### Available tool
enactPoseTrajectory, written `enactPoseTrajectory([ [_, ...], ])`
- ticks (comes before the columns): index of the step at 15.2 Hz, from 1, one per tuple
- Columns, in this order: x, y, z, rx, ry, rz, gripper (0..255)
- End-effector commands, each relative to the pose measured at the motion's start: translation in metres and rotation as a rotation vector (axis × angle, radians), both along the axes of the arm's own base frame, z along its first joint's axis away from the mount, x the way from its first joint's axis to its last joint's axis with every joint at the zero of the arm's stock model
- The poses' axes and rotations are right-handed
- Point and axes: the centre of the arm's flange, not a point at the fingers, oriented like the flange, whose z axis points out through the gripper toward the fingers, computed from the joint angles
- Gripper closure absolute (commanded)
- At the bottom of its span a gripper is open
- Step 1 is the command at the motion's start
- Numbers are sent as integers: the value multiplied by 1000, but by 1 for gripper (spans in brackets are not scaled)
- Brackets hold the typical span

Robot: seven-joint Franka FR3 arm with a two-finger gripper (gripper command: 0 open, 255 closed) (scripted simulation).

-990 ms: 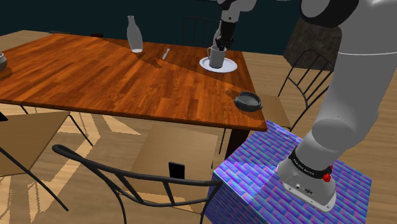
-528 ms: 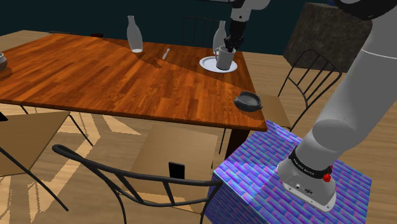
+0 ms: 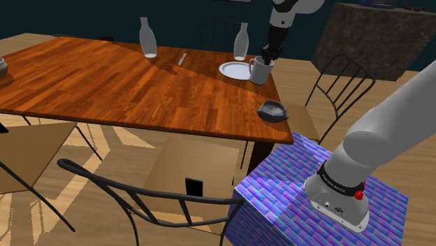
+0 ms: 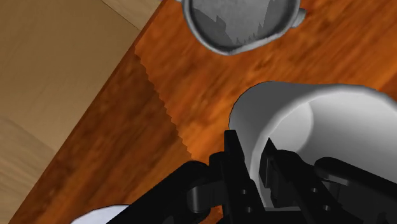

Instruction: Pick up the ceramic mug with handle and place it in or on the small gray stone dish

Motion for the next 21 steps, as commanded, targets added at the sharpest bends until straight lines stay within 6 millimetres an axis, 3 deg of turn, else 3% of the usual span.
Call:
enactPoseTrajectory([
  [1, -28, 2, 4, 0, 0, 0, 255],
  [7, -101, 17, 10, 0, 0, 0, 255],
  [21, -101, 17, -63, 0, 0, 0, 255],
])
